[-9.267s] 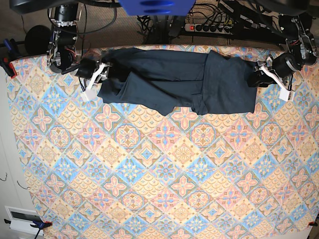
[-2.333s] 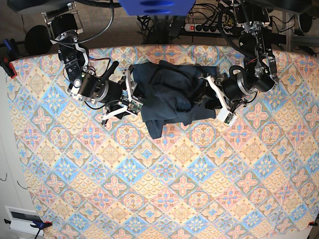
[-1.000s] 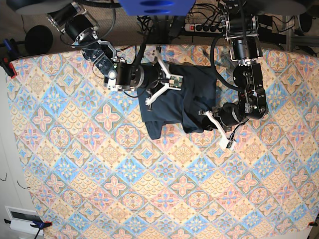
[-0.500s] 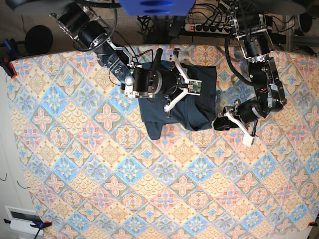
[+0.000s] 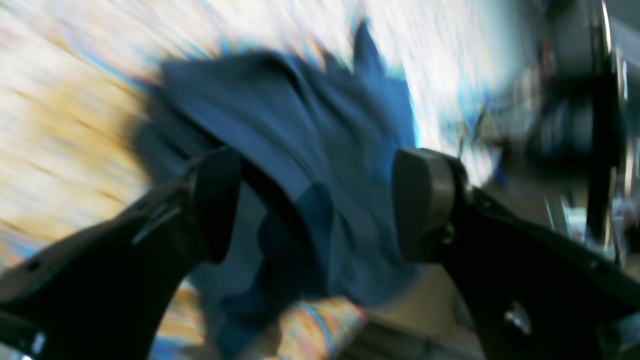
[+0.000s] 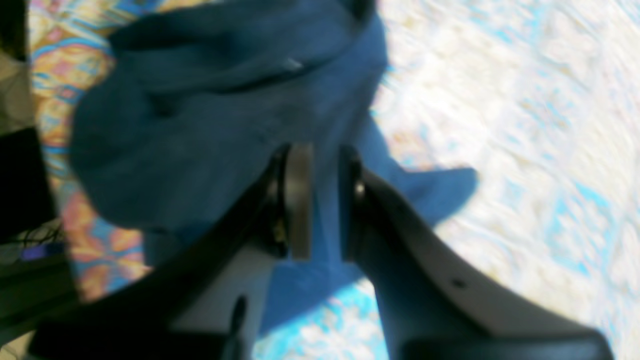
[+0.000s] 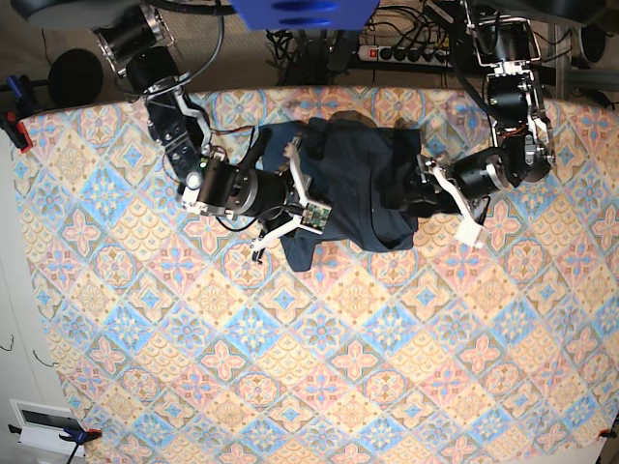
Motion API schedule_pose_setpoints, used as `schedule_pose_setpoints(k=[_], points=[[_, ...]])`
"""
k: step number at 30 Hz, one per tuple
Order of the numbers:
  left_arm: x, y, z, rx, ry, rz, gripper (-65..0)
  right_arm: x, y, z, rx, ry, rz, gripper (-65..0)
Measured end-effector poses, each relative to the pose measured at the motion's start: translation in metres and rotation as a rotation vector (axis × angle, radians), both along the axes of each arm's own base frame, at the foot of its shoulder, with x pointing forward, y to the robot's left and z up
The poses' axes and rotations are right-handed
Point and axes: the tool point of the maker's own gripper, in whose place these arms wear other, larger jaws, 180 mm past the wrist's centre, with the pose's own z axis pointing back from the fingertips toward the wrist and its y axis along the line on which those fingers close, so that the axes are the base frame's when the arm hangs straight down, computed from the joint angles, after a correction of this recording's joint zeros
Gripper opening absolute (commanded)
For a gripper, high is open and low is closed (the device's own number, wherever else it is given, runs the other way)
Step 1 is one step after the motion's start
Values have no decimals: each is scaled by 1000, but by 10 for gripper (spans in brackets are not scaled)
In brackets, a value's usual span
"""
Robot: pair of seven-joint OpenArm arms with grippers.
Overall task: Layout the t-shirt on the table in an organized manner, then fold the t-shirt properly
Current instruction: 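Press and square the folded shirt's sides with both grippers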
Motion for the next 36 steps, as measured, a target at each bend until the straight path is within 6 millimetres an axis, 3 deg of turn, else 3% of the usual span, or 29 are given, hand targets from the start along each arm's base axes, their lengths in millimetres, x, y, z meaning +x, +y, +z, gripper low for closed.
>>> schedule_pose_setpoints(k=[2,4,9,12,14,17,19,20,22,24,27,30,36], points=[[-24,-13,-8,7,36,-45,-244,8,-15,1,-1,-6,-46,-568],[-35,-19,-8,9,41,-66,-253,12,-28,-2,-22,-5,-81,-568],[-37,-17,-8,15,42,-63,-253,12,-27,-1,-7,-1,-87,-568],[-41,-15,-25,32,94,-51,-253,12,-24,1,3,-1,-84,-568],[-47,-23,-41,70,138,-85,-253,13,-28,0,-8,-3,-87,-568],[-49,-43,-41,69,128,-149,-256,14,-29,0,-7,-5,-92,-568],[-48,-48,-41,66,120,-159,-320,12,-30,-2,-7,2,-91,-568],[-49,-48,-41,70,124,-159,-398,9,-31,-5,-13,11,-92,-568],[-45,-47,-41,78,121,-156,-611,7,-33,-8,-21,18,-92,-568],[-38,-49,-35,64,98,-149,-650,7,-32,-7,-16,17,-92,-568],[-31,-39,-30,64,80,-107,-650,8,-33,-6,-19,13,-94,-568],[-26,-6,-22,108,55,-21,-650,8,-33,-7,-17,16,-93,-568],[-23,16,-10,181,10,-23,-650,7,-33,-7,-18,16,-93,-568]])
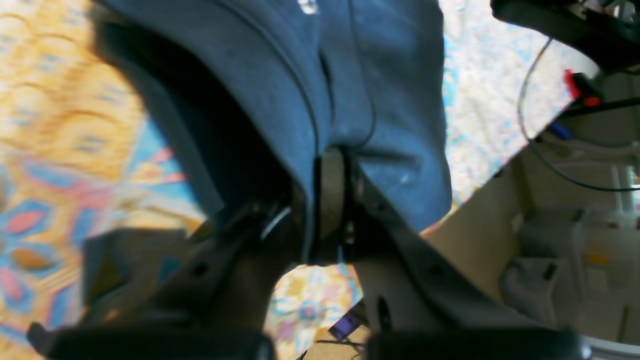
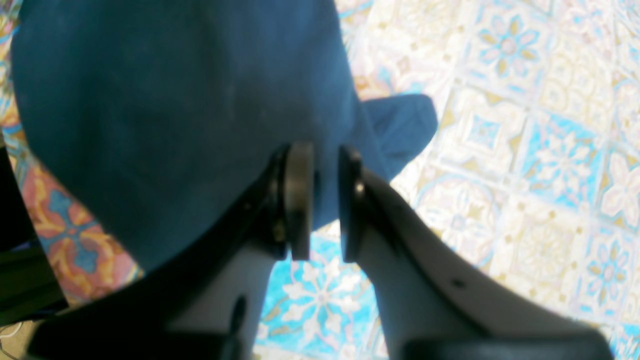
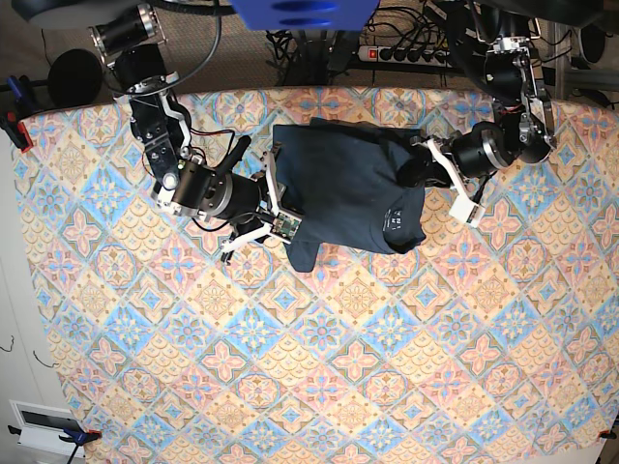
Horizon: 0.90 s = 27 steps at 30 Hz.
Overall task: Layout the t-shirt on the table in an organized manner, then fold the t-shirt properly
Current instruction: 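Press and square the folded shirt's sides with both grippers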
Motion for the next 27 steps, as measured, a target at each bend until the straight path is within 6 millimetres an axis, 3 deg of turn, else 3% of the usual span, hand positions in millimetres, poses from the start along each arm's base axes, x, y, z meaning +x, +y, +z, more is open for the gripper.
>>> schedule_pose_setpoints(k=[6,9,14,18,23,27], points=[[-12,3,-32,-22,116,21,-650,-1,2,0,2,0,5,-568],[-17,6,-38,-3,140,-4,-632,-1,2,0,2,-1,5,-568],[-16,19,-40,25,165,21,-404,0,2,0,2,-1,5,-568],[-13,44,-38,65,176,78,-271,0,2,0,0,-1,4,-568],[-14,65,-24,88,133,144,-313,1,2,1,0,-3,4,-568],[-23,58,9,118,30,141,-419,1,1,-3,0,7,1,-568]])
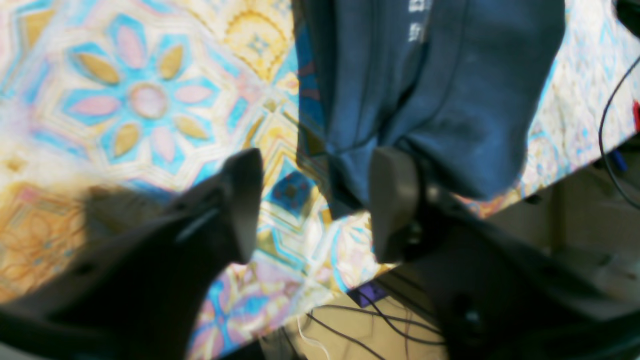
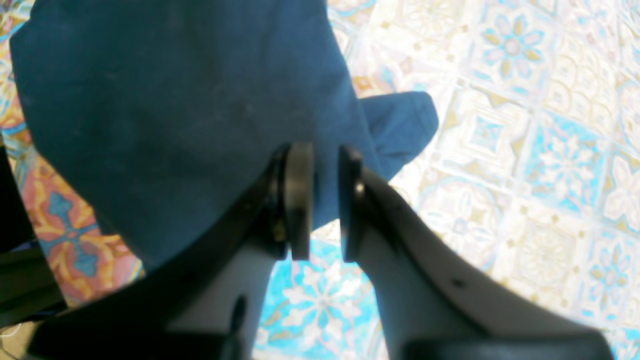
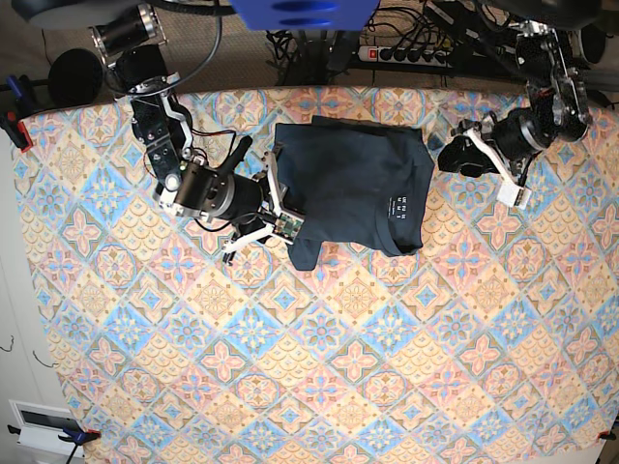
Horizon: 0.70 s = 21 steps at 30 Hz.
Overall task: Layout the t-shirt on the table in an organized manner, then fold the t-shirt properly
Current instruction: 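Press and square the folded shirt's sides with both grippers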
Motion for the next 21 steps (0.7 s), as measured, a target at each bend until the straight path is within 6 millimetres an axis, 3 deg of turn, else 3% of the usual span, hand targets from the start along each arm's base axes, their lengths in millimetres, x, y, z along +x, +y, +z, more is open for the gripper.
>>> schedule_pose_setpoints(k=[3,6,8,16,21], points=[[-7,-39,18,-57,-63,-65,-506,3,-3,-12,-8,36,-7,-570],[-20,-62,11,-105,-21,-102,-650,19,-15,-23,-55,57,-36,-614],[-26,-65,6,-100,-3,-102,-650,33,-20,-22,-64,51,-54,-648],[-28,-95,5,-164,2,-123,-650,73,-25,-12,-63,31,-90,-648],[-18,-96,-14,-51,0,-80,-650,76,13,-23,45,94,-74,-648]])
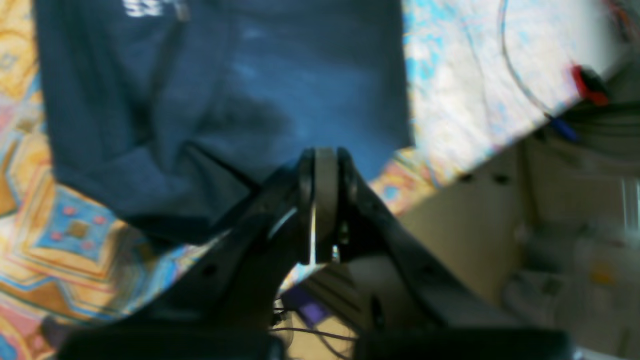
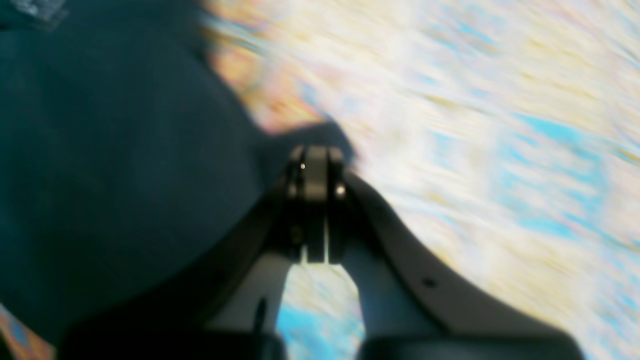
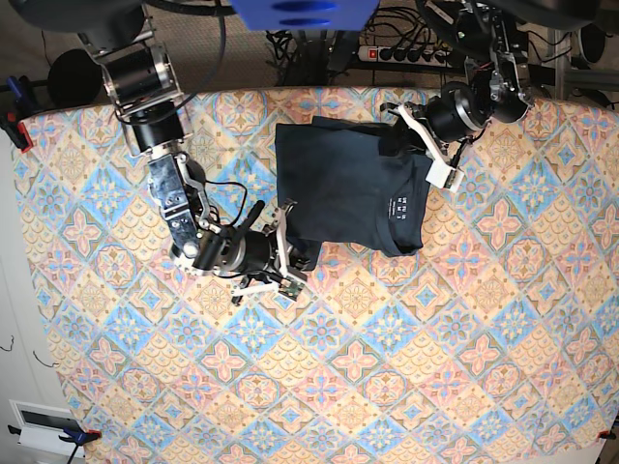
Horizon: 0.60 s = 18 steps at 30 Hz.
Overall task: Layout the t-shirt on the table in an organized manner, then fold the t-shirt properly
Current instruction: 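Press and square the folded shirt's sides with both grippers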
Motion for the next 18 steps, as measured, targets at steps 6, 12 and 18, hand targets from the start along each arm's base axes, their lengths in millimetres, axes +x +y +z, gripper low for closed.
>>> schedule_pose_setpoints(k=[6,12,18], points=[[-10,-12,-47,110,58,-71,-650,11,-7,-28,-31,59,-42,-648],[-15,-13,-75,101,80,-105,-650,2,-25,-69,-200,96,-41,-648],[9,-2,-75,115,51,-109,-650,2,-25,-63,-192,72,-45,-648]])
